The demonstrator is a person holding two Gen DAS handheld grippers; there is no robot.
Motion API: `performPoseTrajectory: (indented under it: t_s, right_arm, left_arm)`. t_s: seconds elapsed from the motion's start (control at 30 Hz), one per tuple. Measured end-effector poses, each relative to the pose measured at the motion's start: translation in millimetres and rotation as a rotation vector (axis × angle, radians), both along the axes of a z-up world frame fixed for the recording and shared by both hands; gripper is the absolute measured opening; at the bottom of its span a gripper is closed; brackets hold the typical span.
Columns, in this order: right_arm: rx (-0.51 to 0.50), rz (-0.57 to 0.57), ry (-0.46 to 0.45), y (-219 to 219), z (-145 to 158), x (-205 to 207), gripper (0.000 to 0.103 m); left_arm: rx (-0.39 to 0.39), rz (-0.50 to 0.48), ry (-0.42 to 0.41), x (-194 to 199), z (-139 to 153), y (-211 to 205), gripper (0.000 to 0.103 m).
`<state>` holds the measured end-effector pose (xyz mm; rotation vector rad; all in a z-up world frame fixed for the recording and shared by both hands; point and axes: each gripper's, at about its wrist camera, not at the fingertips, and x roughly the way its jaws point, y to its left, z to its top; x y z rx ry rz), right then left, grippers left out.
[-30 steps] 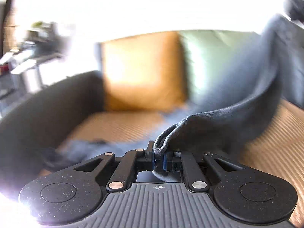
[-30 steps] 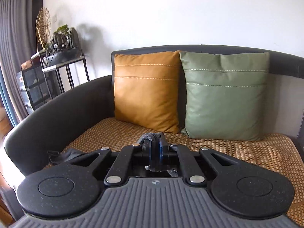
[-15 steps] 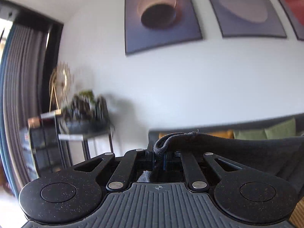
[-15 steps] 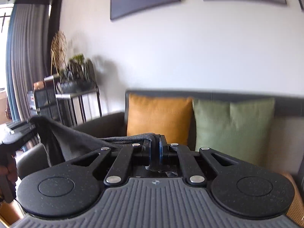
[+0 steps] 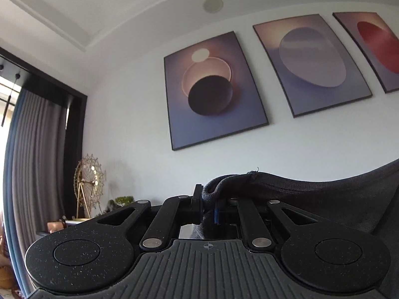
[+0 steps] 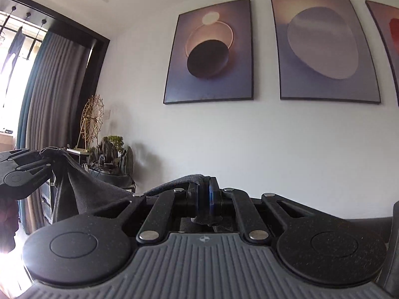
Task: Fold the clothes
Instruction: 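Lift the grey shirt high with both grippers and shake it out, then lower the shirt onto the mat and open both grippers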
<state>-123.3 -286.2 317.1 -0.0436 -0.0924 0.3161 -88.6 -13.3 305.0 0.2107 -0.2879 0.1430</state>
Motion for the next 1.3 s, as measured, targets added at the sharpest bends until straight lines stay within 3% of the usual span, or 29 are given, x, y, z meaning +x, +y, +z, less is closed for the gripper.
performPoseTrajectory:
  t_s: [0.1,0.4,0.53,0.7,0.83,0.93,0.97,1.0,1.07,1.1,1.17,1.23,1.3]
  right_arm:
    - [0.020,0.006,-0.027,-9,9,-14,0.009]
    - [0.017,-0.039,-0.123,-33,30,-45,0.009]
    - [-0.001,-0.063,-0.076,-34,22,-12,0.009]
    - [-0.009,-0.113,0.029,-36,-9,76,0.009]
    - [-0.036,-0.177,0.161,-38,-65,181,0.009]
    - [-0.047,-0.220,0.249,-45,-128,265,0.010]
    - [-0.047,-0.243,0.276,-48,-155,293,0.011]
    - [-0.053,-0.270,0.304,-50,-184,320,0.015]
    - [-0.060,-0.302,0.382,-57,-255,369,0.047]
    - [-0.038,-0.299,0.453,-63,-292,385,0.075]
    - [0.022,-0.301,0.602,-75,-360,406,0.073]
    - [0.068,-0.300,0.719,-88,-410,403,0.073]
    - [0.051,-0.295,0.779,-95,-438,385,0.073]
  left_arm:
    - [0.006,-0.021,-0.037,-16,8,-6,0.005]
    - [0.052,-0.062,-0.072,-6,22,-30,0.005]
    - [0.072,-0.080,-0.082,2,27,-40,0.005]
    - [0.079,-0.055,0.060,106,-4,-58,0.005]
    - [0.110,-0.005,0.209,223,-68,-81,0.005]
    - [0.134,0.033,0.336,319,-139,-99,0.007]
    - [0.148,0.048,0.397,351,-172,-105,0.015]
    - [0.164,0.064,0.463,383,-205,-110,0.025]
    - [0.216,0.090,0.644,432,-283,-115,0.028]
    - [0.230,0.085,0.738,446,-319,-111,0.028]
    - [0.228,0.065,0.908,461,-381,-96,0.028]
    - [0.261,0.083,0.959,449,-415,-74,0.028]
    - [0.288,0.093,0.983,431,-433,-50,0.032]
